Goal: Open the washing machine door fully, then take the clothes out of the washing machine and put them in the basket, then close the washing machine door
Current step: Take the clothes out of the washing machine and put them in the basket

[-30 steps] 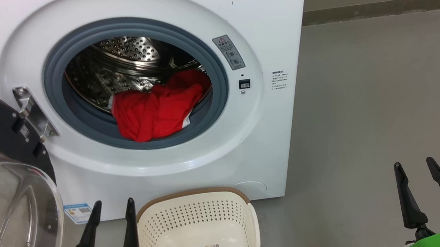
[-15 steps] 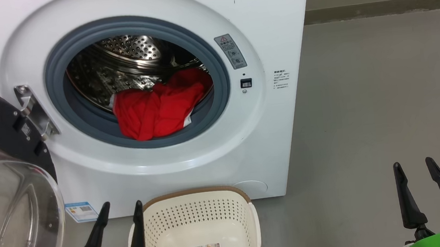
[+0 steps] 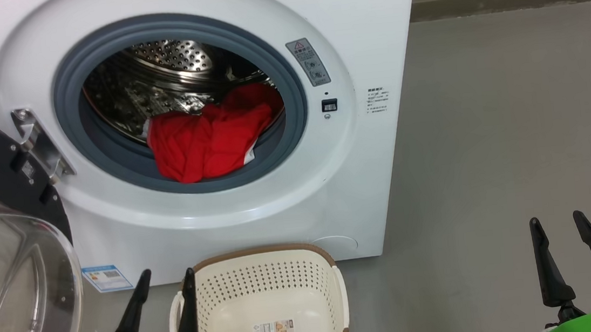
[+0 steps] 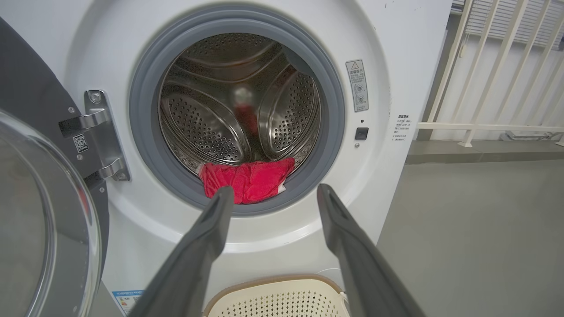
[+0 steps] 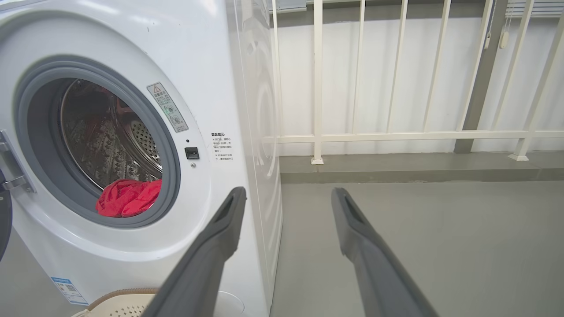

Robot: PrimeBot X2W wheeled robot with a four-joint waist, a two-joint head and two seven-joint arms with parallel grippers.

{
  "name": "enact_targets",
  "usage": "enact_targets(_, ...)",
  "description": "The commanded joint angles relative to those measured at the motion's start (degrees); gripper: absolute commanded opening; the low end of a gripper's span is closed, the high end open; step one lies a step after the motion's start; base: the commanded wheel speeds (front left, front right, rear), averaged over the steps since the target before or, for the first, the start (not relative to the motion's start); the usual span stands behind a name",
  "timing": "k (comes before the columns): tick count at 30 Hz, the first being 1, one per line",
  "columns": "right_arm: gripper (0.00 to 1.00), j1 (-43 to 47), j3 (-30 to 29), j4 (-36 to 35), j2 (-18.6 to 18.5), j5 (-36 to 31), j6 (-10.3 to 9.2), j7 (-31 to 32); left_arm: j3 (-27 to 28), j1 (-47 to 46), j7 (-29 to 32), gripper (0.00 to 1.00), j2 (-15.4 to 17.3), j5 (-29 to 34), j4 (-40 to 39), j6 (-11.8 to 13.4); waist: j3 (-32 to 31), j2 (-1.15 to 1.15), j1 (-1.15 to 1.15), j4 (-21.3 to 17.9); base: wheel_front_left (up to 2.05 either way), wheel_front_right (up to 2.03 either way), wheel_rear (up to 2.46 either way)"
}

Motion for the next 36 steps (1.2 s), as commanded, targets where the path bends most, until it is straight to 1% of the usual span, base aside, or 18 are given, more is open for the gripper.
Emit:
enact_targets(1,1.00,-2.1,1.1,-1.6,-0.9,-0.3,0.36,-0.4,1.8,-2.9,-0.7,1.00,0.9,0.5,-1.1,0.5,0.4,0.00,0.00,-0.1,0.00,0.00,0.00)
enact_targets(7,1.00,-2.7,1.0,-1.9,-0.9,-0.3,0.36,-0.4,1.8,-4.7,-0.7,1.00,0.6,0.9,-1.5,1.2,2.9,0.00,0.00,-0.4,0.00,0.00,0.00)
enact_targets(12,1.00,-4.0,1.1,-2.5,-0.9,-0.3,0.36,-0.4,1.9,-6.9,-0.7,1.00,0.4,0.9,-2.1,1.0,6.5,0.00,0.00,-0.5,0.00,0.00,0.00)
enact_targets(18,1.00,-5.8,1.2,-2.9,-0.9,0.0,0.36,-0.4,2.4,-10.7,-0.7,1.00,-0.7,-0.3,-1.8,0.3,10.8,0.00,0.00,-0.4,0.00,0.00,0.00)
enact_targets(26,1.00,-8.3,1.7,-3.2,-0.9,0.1,0.36,-0.4,3.3,-19.5,-0.7,1.00,-0.7,1.2,1.8,1.2,15.5,0.00,0.00,-0.4,0.00,0.00,0.00)
enact_targets(36,1.00,-10.9,2.4,-2.5,-0.9,1.5,0.36,-0.4,4.9,-29.9,-0.7,1.00,0.3,1.0,9.1,1.3,19.4,0.00,0.00,-1.7,0.00,0.00,0.00)
